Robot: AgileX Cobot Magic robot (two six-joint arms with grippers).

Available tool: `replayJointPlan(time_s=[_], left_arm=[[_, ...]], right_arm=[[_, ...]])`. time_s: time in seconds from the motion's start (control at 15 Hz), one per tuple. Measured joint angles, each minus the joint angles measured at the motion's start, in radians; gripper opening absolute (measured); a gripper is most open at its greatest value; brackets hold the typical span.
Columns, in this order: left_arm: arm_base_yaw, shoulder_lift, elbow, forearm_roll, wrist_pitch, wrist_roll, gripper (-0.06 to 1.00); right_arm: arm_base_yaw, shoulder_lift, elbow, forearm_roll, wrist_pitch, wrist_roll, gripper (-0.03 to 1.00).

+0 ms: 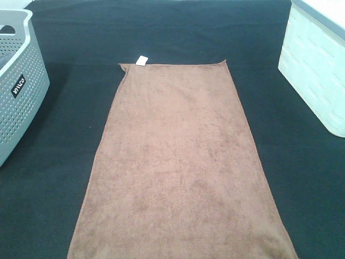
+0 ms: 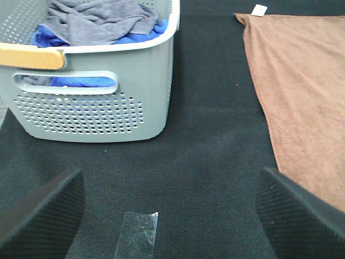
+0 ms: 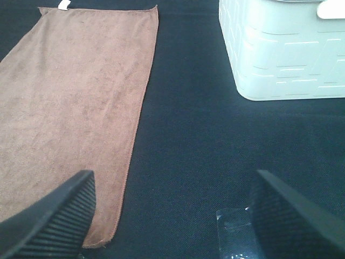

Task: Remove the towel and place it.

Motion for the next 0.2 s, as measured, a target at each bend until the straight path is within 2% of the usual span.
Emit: replayJointPlan(time_s=[0.2], left_arm=[[0.0,0.0,0.0,0.012,0.0,-0.004,0.81]], right_arm=[[0.0,0.0,0.0,0.0,0.0,0.0,0.75]])
